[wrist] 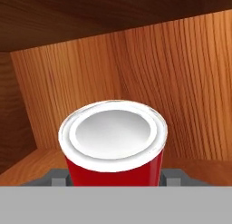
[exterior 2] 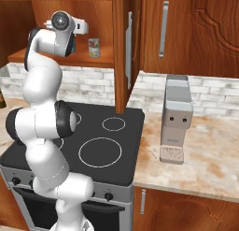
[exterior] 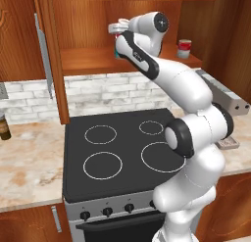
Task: Stack two cans on top of the other two cans in the cabinet.
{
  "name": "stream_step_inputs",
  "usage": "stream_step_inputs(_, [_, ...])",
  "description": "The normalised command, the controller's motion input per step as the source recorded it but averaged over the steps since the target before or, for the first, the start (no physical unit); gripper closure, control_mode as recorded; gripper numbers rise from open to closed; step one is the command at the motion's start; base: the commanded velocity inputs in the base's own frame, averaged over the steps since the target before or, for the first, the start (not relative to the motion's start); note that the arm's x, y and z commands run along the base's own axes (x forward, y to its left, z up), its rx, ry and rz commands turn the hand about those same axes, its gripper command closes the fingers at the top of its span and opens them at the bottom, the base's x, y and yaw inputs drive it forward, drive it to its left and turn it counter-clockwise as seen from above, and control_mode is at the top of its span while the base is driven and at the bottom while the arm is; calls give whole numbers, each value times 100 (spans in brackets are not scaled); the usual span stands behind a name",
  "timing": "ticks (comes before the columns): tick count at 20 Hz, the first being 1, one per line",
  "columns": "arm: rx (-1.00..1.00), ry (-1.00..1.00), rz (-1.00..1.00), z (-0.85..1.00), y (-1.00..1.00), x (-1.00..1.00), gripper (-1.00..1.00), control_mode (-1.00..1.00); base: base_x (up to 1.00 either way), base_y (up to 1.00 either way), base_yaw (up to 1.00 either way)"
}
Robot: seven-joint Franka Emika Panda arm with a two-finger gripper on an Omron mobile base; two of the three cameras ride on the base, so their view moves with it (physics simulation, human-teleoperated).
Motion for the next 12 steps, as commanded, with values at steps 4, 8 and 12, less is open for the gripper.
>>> stream_step_inputs(4, [0, 3, 0, -4, 5, 12, -100, -100, 0, 0, 0])
stream_step_inputs(8, [0, 5, 0, -9, 6, 3, -100, -100, 0, 0, 0])
stream_step_inputs(12, [0, 3, 0, -13, 3, 0, -100, -100, 0, 0, 0])
